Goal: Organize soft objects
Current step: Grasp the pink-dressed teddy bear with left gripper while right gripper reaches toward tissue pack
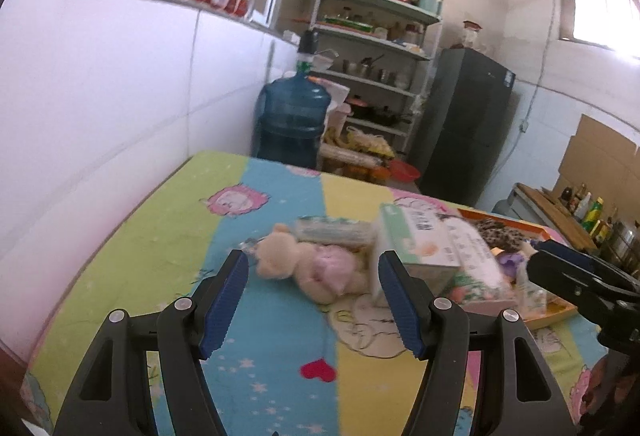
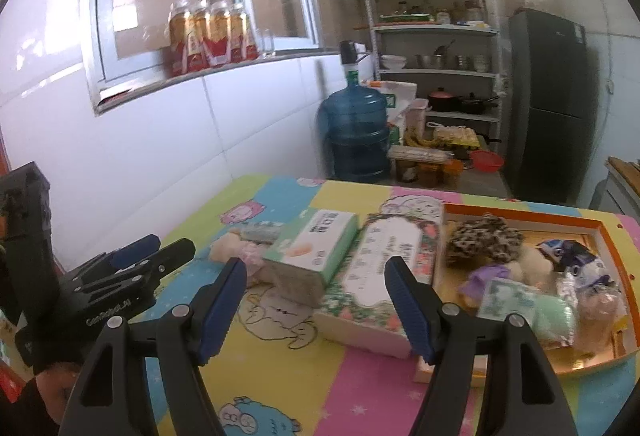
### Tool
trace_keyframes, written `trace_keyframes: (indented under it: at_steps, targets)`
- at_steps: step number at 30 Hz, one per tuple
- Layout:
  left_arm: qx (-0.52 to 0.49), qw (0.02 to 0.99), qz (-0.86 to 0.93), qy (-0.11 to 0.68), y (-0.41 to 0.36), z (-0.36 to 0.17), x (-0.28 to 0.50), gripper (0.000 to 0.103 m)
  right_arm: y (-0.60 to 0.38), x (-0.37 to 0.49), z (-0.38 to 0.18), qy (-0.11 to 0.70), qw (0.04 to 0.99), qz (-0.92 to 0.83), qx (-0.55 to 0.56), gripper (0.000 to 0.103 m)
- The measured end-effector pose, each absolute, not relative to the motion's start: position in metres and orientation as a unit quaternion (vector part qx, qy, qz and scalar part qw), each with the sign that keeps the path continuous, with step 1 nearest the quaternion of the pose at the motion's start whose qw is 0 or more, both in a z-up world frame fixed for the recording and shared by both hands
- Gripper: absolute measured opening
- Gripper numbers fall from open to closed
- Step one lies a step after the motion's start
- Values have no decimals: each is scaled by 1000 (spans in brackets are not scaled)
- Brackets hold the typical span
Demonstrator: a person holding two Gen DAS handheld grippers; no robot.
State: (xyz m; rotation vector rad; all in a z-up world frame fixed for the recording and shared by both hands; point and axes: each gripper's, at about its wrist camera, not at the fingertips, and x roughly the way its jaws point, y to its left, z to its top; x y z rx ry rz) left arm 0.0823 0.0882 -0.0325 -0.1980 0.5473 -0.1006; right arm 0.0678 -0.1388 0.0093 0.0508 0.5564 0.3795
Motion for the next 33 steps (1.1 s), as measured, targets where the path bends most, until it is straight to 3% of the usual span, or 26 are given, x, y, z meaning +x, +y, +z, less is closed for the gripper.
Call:
trace_keyframes:
  at_steps: [23, 32, 33]
  targets:
    - [-205, 893, -59, 395, 121, -99, 181, 69, -118, 101, -4, 292, 934, 204, 24, 71]
    - [-213, 889, -69, 400, 115, -106, 193, 69, -118, 110, -11, 297, 930, 213, 34, 71]
    - [-215, 889, -73, 398, 116, -106, 194, 65, -118, 110, -12, 298, 930, 213, 34, 71]
